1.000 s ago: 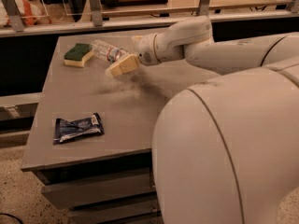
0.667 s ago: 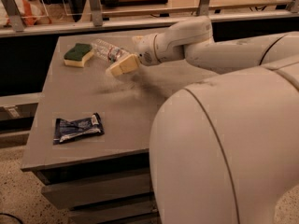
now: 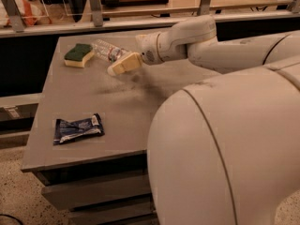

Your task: Move water bottle near sponge

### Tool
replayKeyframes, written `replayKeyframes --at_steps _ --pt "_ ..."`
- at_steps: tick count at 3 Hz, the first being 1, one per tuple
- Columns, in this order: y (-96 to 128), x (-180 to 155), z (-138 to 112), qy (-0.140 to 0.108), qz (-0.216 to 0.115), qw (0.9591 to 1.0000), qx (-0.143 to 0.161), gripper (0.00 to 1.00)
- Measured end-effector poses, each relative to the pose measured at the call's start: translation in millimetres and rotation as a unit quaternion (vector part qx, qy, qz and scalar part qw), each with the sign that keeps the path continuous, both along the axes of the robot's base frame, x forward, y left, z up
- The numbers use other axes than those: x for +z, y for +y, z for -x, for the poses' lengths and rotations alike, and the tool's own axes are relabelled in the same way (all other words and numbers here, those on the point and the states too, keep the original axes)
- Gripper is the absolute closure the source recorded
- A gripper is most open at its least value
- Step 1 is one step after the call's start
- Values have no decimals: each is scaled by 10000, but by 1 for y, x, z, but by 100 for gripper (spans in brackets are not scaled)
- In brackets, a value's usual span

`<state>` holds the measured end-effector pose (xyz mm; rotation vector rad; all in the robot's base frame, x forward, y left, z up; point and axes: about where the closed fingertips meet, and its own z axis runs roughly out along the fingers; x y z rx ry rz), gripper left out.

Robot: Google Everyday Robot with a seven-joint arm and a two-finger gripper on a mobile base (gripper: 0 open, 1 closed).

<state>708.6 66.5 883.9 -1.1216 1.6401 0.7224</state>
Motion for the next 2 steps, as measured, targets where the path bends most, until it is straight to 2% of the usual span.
replayKeyframes --at_steps 1,2 --pt "-22 10 -3 -102 44 9994 -334 0" --pt "-56 15 -1 -170 135 9969 -757 0"
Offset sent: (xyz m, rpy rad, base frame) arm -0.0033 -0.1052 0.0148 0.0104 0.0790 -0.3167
